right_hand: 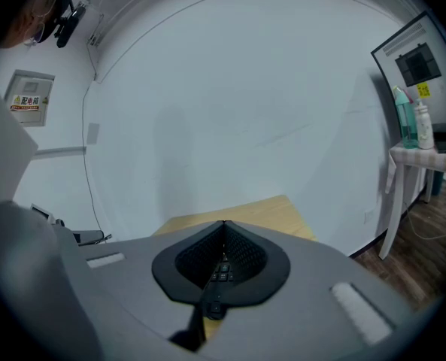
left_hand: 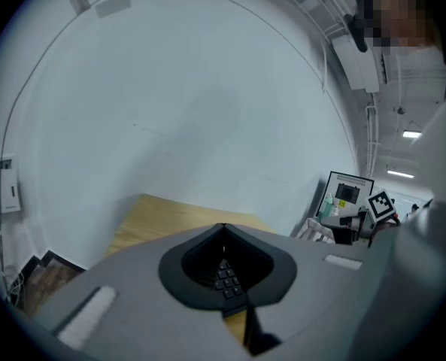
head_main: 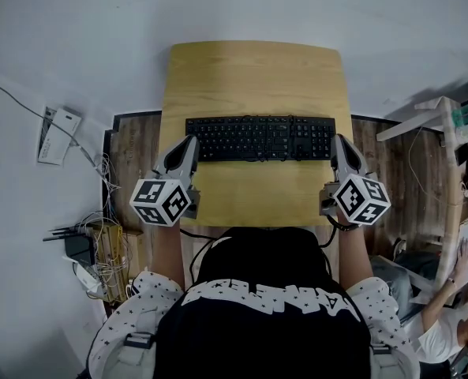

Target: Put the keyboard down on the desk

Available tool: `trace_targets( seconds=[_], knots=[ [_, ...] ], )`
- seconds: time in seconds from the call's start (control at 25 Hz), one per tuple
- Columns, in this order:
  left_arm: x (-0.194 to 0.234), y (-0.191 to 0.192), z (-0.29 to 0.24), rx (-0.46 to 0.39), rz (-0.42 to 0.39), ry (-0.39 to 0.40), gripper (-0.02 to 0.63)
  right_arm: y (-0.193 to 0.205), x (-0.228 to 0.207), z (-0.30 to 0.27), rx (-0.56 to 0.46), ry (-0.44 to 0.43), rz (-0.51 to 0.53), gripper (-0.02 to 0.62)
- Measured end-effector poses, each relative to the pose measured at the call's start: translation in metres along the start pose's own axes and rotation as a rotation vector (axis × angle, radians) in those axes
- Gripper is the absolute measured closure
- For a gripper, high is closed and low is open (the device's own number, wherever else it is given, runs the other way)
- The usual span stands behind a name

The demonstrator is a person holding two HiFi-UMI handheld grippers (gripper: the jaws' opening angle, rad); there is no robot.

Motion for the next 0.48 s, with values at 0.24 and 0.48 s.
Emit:
trace_targets(
  seconds=[0.24,0.48],
  knots=[
    [-0.0063,0.0035,-0.0016,0.017,-0.021,0.03,0.606,-0.0016,0.0023,0.0008,0.006,-0.015,0.004,0.583],
    [-0.0062,0.0021,0.0012,0.016,-0.032,0.019,0.606,-0.0025,0.0058,0.0039,0.008,-0.023,0.006,0.583]
  ],
)
Point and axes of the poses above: the fingertips, and each gripper's own axes: z backward along the fingers, x to its left, y out of its underside, the point moved 8 cm from there along z, backward along the fingers, and after that the axes turned 14 degrees about z, right-handed, at the moved point
